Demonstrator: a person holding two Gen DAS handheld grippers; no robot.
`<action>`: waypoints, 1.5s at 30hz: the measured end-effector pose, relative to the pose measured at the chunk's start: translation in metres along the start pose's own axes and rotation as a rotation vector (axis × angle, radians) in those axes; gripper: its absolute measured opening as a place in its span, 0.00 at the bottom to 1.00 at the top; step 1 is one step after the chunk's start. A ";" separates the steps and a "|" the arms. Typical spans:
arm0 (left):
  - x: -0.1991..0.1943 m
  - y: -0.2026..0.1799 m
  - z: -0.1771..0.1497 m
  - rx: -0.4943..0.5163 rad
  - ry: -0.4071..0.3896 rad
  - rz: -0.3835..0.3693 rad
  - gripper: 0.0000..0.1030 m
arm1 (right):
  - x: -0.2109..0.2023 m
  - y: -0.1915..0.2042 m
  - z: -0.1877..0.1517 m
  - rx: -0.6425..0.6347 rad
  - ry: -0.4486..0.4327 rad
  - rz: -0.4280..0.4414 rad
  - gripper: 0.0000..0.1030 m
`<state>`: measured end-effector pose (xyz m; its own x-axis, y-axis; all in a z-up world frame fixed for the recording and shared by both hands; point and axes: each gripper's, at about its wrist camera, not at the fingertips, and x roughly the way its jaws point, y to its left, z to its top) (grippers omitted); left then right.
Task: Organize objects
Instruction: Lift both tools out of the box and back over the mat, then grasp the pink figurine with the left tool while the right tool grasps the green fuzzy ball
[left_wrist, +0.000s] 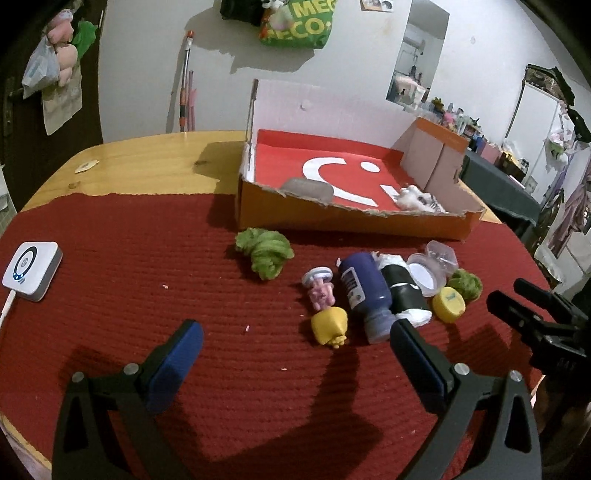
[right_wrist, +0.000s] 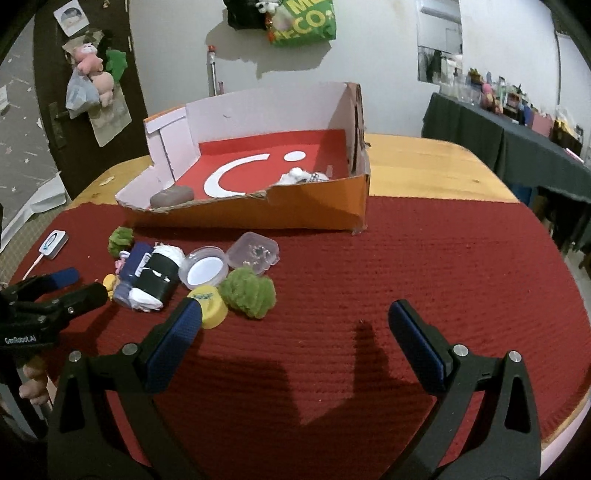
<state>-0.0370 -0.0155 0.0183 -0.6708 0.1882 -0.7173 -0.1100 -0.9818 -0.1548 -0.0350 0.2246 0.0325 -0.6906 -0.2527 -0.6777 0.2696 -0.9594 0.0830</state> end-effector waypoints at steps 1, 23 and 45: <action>0.001 0.001 0.000 -0.001 0.002 0.002 1.00 | 0.001 -0.001 0.000 0.002 0.003 0.001 1.00; 0.022 0.001 0.011 0.072 0.062 0.052 0.98 | 0.031 -0.004 0.011 -0.062 0.128 -0.023 1.00; 0.019 -0.008 0.015 0.096 0.059 -0.056 0.54 | 0.044 0.012 0.020 -0.151 0.161 0.026 0.84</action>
<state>-0.0601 -0.0046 0.0166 -0.6176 0.2416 -0.7484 -0.2181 -0.9669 -0.1321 -0.0761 0.1992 0.0182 -0.5692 -0.2422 -0.7857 0.3914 -0.9202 0.0002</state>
